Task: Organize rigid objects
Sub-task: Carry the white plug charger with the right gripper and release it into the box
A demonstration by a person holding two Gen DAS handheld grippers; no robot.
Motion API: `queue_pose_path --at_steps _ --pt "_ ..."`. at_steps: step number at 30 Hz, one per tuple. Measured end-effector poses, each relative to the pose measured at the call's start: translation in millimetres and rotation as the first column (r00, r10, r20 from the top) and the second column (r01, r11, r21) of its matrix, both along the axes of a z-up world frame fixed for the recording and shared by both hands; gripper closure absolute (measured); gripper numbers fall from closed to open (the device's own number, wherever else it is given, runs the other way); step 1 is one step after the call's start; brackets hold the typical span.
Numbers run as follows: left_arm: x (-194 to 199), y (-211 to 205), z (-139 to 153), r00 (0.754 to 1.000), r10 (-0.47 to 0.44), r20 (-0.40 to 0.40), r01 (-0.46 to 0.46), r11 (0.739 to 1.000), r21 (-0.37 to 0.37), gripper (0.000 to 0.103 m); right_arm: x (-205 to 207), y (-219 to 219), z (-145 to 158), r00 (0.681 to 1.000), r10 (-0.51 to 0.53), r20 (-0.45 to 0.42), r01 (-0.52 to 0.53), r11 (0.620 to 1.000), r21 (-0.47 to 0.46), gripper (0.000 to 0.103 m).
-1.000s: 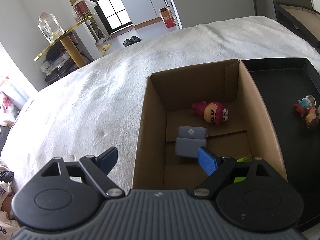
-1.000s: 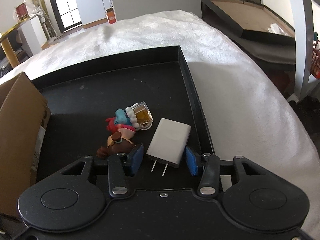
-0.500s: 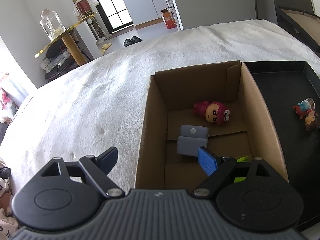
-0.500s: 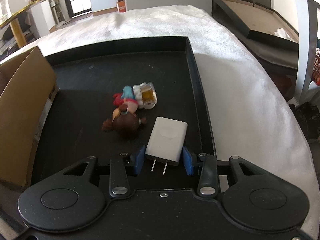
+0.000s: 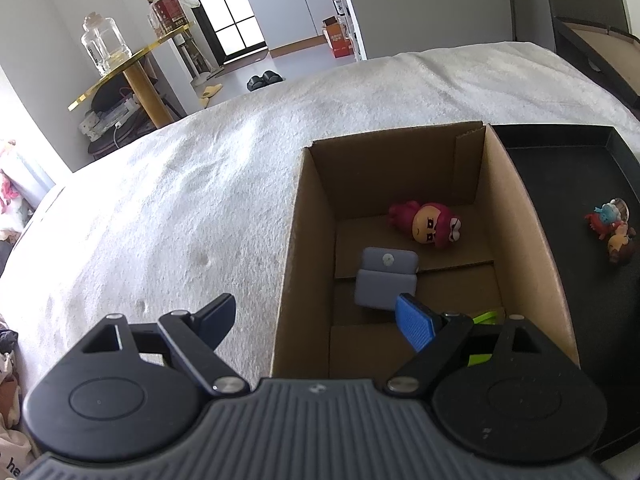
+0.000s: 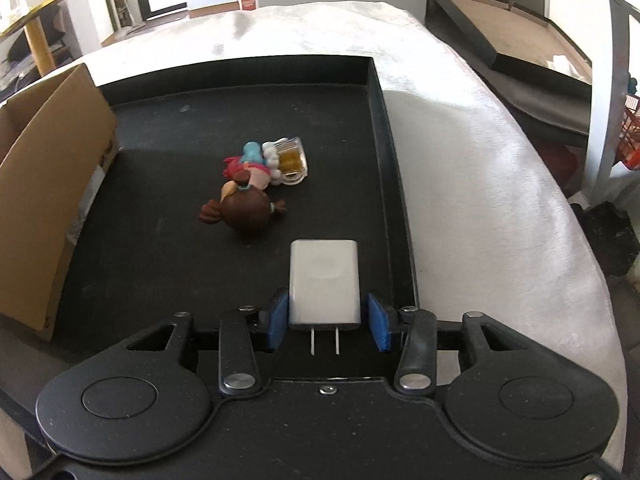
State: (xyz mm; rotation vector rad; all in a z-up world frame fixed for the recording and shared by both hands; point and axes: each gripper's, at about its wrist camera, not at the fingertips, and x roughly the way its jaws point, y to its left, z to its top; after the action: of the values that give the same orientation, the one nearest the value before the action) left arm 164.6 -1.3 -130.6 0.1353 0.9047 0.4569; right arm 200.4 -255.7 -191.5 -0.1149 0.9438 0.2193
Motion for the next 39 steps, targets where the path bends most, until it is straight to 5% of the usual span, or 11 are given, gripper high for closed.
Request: queue_pose_path --at_steps 7,39 --pt "-1 1 -1 1.000 0.003 0.002 -0.003 1.000 -0.009 0.017 4 5 0 1.000 0.005 0.011 -0.005 1.000 -0.004 0.067" --pt "-18 23 -1 0.997 -0.004 0.071 0.012 0.994 -0.106 0.021 -15 62 77 0.968 0.162 0.191 -0.177 0.982 0.066 0.067"
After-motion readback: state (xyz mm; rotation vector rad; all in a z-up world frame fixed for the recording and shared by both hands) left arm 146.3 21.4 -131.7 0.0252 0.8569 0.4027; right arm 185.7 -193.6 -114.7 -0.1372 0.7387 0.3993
